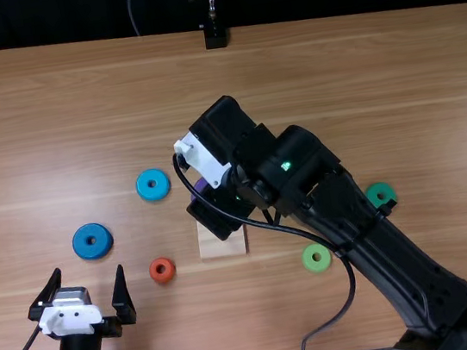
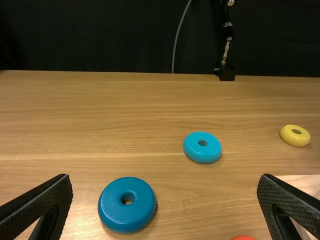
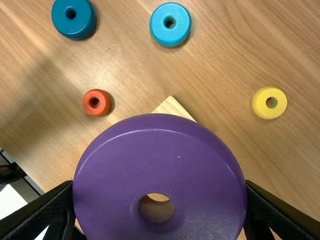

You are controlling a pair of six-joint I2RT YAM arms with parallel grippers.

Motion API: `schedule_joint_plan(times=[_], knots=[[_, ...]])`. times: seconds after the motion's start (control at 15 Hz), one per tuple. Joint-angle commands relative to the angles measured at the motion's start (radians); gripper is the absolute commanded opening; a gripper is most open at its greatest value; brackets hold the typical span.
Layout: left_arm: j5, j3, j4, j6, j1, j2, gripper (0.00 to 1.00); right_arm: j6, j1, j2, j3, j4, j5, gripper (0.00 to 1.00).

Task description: Build the Hanoi tower: stack the rings onto the peg from bottom to top in this color order: purple, dark blue, light blue, dark green, light green, yellow, orange.

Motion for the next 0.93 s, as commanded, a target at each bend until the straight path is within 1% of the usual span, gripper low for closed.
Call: schedule_joint_plan(times=[0.0, 0.87], knots=[[0.009, -0.044, -0.013, 0.004, 0.01, -0.012, 1.0, 0.002, 0.012, 0.007, 0.021, 0.003, -0.023, 0.0], [0.009, -0.044, -0.015, 0.004, 0.01, -0.012, 1.0, 0.002, 0.008, 0.076, 0.01, 0.003, -0.025, 0.0]])
